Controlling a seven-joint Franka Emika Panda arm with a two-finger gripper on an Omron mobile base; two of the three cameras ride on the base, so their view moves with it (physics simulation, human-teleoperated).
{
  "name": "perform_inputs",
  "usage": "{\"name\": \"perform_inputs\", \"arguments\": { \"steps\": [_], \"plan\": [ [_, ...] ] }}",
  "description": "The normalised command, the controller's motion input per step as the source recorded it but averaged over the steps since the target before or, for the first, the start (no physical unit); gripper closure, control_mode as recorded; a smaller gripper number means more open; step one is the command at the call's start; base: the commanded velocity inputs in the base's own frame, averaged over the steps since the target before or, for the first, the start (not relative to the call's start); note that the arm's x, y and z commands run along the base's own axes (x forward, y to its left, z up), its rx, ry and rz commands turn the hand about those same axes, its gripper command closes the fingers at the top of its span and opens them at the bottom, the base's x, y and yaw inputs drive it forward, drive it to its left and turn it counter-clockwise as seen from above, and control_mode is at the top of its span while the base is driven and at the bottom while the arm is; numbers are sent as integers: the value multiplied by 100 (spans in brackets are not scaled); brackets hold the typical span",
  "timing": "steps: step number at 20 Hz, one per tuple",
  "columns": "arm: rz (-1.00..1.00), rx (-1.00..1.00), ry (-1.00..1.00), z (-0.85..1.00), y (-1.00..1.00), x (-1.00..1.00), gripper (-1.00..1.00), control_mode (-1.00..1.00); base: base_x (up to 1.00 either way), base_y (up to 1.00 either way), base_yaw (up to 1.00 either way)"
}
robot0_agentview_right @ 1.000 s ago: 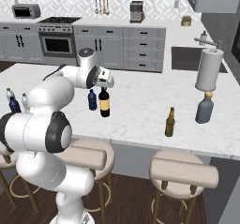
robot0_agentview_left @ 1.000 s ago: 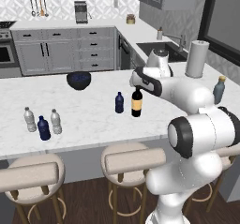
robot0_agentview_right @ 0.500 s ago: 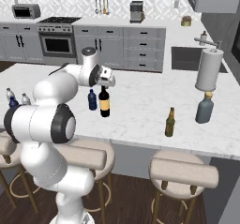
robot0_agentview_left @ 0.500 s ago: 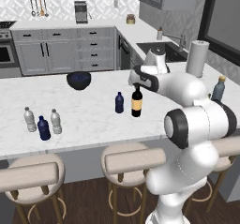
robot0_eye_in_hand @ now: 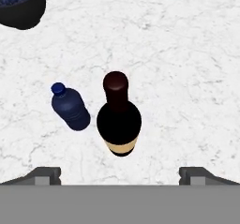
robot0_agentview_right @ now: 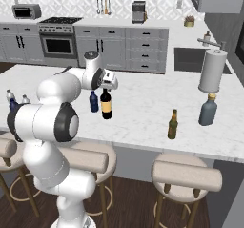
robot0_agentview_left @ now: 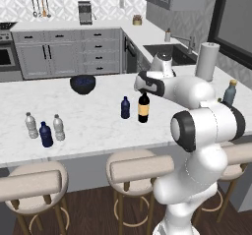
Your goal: Move the plastic bottles in the middle to the plastics group, and the glass bottles in the middle to the glass group.
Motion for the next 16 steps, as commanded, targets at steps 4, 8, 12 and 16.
{"name": "perform_inputs", "arguments": {
  "steps": [4,8,12,16],
  "plan": [
    [2,0,-8,-2,0,2,-100,-100,0,0,0],
    [3,0,-11,-1,0,1,-100,-100,0,0,0],
    [3,0,-2,-1,1,17,-100,-100,0,0,0],
    [0,0,0,-3,0,33,-100,-100,0,0,0]
  ]
}}
